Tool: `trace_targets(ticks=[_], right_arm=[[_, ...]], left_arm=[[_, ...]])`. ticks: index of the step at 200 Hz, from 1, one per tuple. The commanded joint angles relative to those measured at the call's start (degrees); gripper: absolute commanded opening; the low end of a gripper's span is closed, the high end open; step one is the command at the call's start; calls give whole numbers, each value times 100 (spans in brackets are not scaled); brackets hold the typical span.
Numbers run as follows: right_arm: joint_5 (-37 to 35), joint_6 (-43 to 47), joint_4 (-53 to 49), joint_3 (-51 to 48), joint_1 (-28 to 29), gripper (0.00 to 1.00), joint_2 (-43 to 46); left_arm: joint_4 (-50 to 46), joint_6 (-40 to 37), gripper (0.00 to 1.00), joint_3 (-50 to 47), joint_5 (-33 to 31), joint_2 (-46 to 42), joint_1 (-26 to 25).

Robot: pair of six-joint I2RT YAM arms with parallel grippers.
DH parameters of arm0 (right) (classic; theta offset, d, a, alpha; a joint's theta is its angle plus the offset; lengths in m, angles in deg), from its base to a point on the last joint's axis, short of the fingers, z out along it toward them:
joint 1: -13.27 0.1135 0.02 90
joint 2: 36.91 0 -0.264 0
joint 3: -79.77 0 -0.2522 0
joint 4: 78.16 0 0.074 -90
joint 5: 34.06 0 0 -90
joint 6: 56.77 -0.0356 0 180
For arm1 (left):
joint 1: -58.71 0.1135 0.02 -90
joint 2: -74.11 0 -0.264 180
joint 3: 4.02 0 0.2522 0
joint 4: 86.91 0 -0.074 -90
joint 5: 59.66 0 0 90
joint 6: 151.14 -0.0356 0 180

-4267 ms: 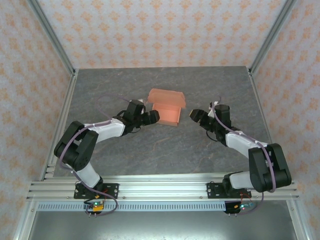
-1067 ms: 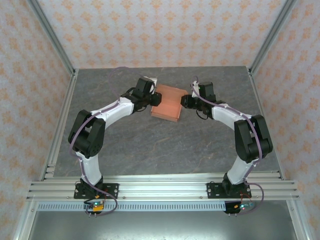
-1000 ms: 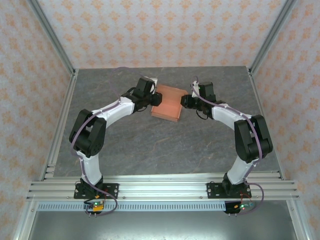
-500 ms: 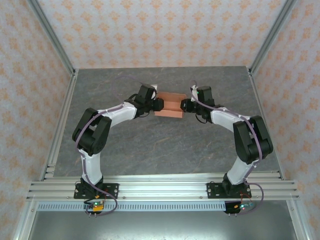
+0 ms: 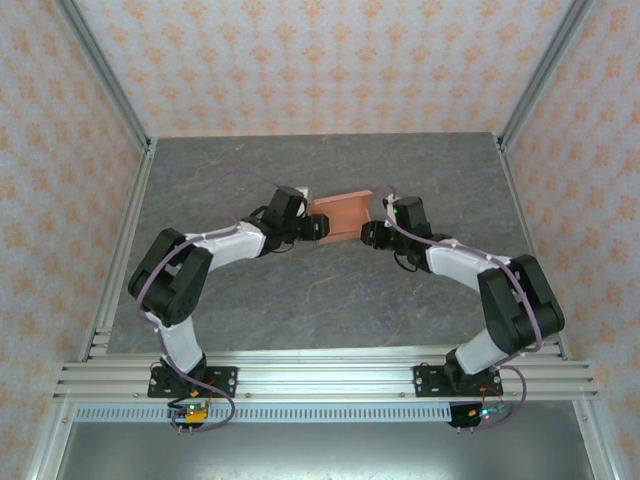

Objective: Fold the paper box

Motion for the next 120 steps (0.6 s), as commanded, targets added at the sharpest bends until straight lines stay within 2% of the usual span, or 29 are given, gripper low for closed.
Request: trace_targets(ticks=[1,32,67,100,120], right_arm=[[-160,-85,53,-209,-15,44,453],[-469,-250,-240,-473,-34,51,1138],[-518,-660,-459,-463,-464,58,1769],[-340,-1404,-851,295,-1012,66,1530],[-380,-1827,-1374,1130,-1107,71,1022]], left_arm=[[85,249,65,-354,166,-479,-8],[-94,318,68,-787,154,-1309,0],[-654,351,73,-935,-442,-2189,329],[-582,891,76,-690,-524,-2297,999],[-733,1003,77,-141,-471,-1927,1052]])
